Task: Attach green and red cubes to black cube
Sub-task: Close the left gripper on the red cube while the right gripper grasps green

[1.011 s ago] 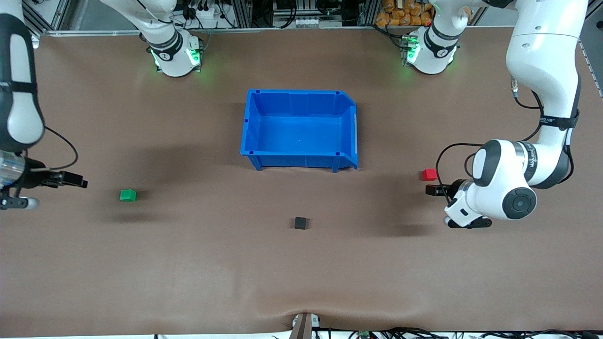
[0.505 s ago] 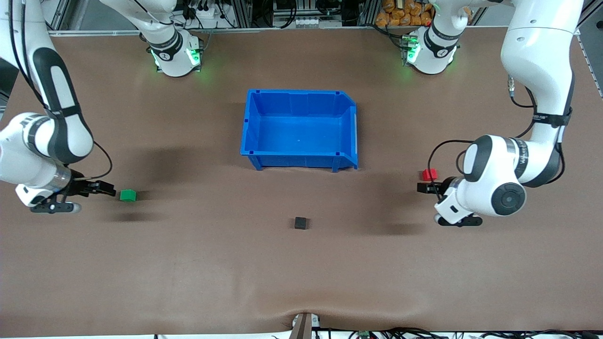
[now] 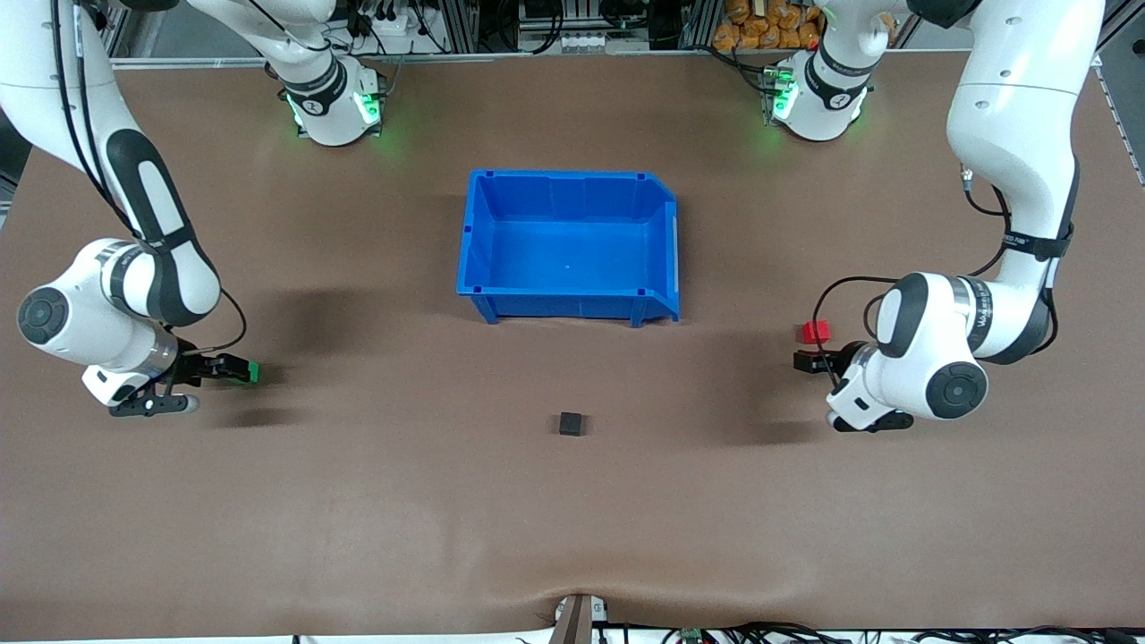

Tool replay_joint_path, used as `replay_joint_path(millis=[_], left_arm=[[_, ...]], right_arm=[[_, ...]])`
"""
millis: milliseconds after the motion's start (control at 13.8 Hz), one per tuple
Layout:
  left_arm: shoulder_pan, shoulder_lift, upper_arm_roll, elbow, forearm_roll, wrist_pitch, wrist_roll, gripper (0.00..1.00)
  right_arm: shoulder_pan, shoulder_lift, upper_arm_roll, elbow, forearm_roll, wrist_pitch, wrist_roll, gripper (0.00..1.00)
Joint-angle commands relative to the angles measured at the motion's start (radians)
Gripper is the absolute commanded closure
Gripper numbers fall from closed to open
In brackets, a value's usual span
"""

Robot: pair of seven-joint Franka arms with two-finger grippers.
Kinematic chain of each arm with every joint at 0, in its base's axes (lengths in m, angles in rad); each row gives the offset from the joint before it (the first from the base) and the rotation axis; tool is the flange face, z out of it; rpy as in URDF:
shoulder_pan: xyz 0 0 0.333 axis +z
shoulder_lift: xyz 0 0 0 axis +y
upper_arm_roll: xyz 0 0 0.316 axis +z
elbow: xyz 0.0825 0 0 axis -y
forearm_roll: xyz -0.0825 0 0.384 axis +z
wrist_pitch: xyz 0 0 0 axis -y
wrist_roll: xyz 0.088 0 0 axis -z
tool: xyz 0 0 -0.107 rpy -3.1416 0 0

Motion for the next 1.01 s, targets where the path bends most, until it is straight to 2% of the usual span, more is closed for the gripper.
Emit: replay_joint_path(millis=[0, 433, 650, 939], left_arm=[[0.010, 0.030, -0.002, -0.009, 0.018, 0.046, -0.001, 0.00], [0.013, 0.037, 0.000, -0.045, 0.020, 0.048, -0.007, 0.01], [-0.001, 0.029, -0.002, -0.084, 0.020, 0.048, -0.007, 0.19], [0.005, 0.027, 0.000, -0.093, 0.020, 0.046, 0.002, 0.21]], right_arm=[[0.007, 0.013, -0.003, -0.007, 0.008, 0.013, -0.016, 0.00], [0.005, 0.012, -0.001, -0.042, 0.008, 0.005, -0.030, 0.00], [0.014, 0.010, -0.001, -0.041, 0.007, 0.011, -0.118, 0.00], [0.016, 0.012, -0.001, -0.039, 0.008, 0.015, -0.137, 0.00]])
